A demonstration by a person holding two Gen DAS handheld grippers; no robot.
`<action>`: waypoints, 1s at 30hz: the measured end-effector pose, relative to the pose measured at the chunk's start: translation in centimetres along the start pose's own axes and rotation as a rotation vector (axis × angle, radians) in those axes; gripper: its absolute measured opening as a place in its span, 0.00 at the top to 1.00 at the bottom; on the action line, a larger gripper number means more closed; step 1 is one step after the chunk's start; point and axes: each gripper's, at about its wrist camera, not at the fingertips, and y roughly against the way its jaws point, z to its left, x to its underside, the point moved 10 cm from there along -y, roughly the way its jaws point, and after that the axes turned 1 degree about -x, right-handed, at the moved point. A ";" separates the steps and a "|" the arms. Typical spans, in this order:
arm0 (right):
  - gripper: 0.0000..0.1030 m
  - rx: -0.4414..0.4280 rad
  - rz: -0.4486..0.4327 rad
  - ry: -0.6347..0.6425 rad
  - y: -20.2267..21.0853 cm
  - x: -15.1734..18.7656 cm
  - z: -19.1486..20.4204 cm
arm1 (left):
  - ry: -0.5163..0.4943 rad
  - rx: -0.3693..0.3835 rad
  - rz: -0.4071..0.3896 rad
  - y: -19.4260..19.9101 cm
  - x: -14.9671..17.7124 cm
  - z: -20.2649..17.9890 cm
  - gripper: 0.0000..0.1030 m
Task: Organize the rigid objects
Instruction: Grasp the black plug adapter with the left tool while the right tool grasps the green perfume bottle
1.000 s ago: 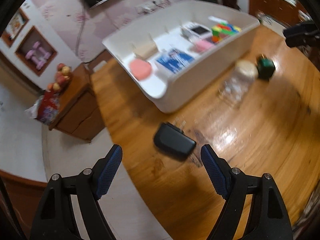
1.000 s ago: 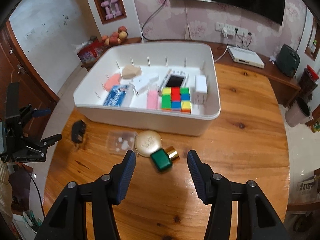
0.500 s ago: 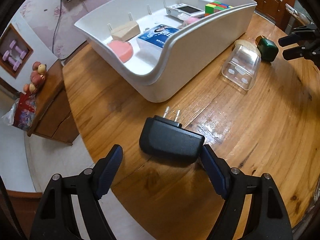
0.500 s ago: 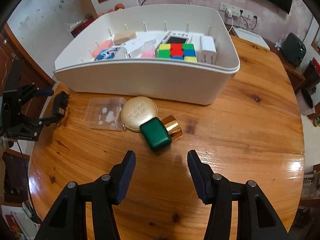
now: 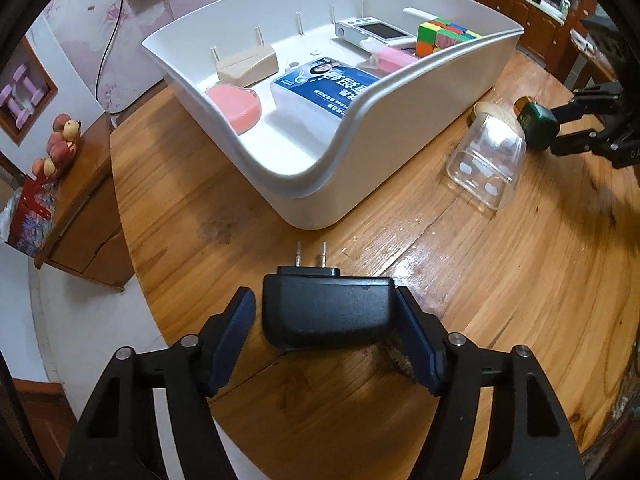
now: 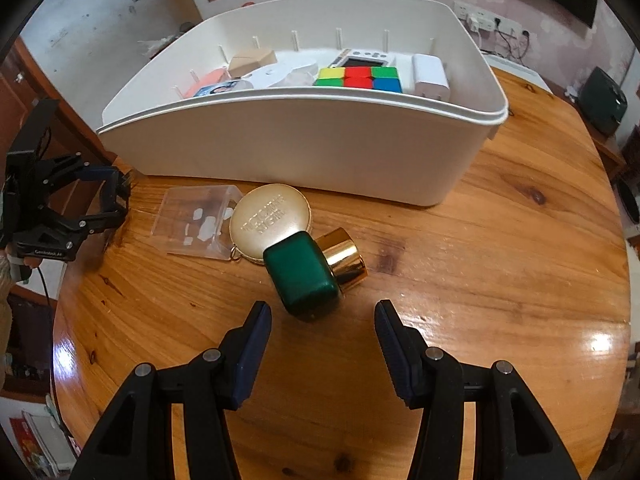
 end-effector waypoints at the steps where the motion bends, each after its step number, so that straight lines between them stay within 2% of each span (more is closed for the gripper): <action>1: 0.47 -0.009 -0.006 0.010 -0.1 -0.1 0.0 | 0.007 0.002 -0.003 0.0 0.0 0.0 0.31; 6: 0.47 -0.008 -0.022 0.044 -0.7 -0.5 -0.5 | 0.058 0.029 -0.010 0.1 0.4 -0.2 0.31; 10: 0.47 -0.029 -0.035 0.074 -1.4 -1.3 -0.5 | 0.068 0.029 -0.012 0.3 0.8 -0.4 0.31; 18: 0.47 -0.015 -0.058 0.153 -2.0 -2.1 0.3 | 0.095 0.038 -0.008 0.4 0.6 -0.9 0.31; 26: 0.47 -0.028 -0.069 0.157 -2.1 -2.1 0.8 | 0.123 0.005 0.001 0.2 0.2 -1.0 0.31; 30: 0.56 -0.005 -0.082 0.157 -2.1 -2.2 0.8 | 0.147 -0.004 0.002 0.1 0.1 -0.9 0.31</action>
